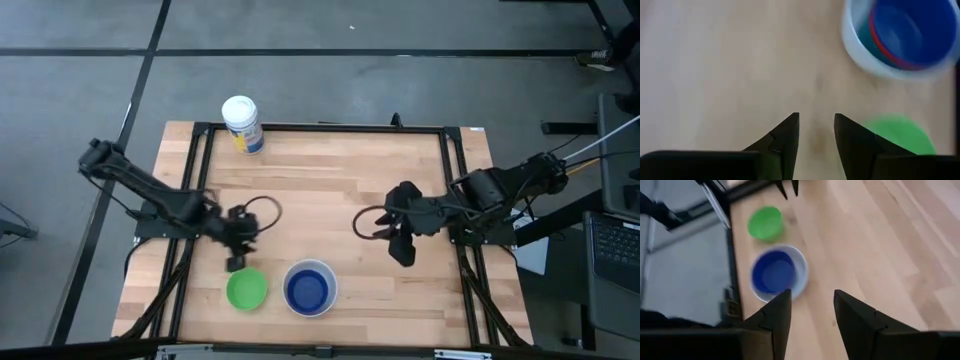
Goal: Nest bowls inside each other
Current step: Stack the green bowl on top of the blue bowl
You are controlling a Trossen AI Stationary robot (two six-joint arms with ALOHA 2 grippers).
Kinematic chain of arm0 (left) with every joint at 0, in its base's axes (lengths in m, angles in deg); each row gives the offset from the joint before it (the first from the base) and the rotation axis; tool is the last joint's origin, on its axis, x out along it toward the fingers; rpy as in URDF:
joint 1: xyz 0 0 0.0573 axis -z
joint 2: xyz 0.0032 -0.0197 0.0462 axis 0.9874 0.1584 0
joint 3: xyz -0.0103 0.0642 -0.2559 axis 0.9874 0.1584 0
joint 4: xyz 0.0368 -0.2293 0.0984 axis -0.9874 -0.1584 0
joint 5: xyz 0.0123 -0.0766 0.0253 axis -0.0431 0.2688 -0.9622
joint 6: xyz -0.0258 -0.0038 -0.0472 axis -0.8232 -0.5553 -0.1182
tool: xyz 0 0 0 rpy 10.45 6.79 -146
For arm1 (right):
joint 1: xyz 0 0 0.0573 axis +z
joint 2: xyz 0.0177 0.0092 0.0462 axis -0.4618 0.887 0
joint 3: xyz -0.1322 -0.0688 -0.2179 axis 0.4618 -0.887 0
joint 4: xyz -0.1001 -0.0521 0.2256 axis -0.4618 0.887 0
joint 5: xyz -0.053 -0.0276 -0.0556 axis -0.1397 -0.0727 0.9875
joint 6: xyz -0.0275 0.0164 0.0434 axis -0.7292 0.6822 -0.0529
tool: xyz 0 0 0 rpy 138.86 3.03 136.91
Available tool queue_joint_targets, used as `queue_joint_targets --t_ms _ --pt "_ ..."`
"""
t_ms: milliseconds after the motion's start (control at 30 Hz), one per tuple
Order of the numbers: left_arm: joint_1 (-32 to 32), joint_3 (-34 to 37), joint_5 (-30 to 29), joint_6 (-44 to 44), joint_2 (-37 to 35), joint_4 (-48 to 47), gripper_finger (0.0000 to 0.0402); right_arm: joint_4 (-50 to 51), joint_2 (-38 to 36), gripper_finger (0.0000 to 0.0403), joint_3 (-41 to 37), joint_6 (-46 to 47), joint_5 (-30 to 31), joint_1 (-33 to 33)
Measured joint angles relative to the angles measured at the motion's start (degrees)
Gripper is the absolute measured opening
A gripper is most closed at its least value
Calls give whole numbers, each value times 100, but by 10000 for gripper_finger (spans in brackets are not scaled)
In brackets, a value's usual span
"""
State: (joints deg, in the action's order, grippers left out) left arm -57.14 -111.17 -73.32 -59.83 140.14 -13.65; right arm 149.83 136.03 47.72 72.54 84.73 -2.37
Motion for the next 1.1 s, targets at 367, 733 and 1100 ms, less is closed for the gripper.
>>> queue_joint_targets --t_ms 367,733,1100 --pt "1950 151 383 -1536 -595 -594 118 -663 233 147 2 997 263 490" --pt "2100 151 -159 -1432 678 -104 116 -961 516 179 0 1363 338 688" --pt "1964 154 -324 -1358 1451 753 116 -534 517 161 0 1197 801 1031"
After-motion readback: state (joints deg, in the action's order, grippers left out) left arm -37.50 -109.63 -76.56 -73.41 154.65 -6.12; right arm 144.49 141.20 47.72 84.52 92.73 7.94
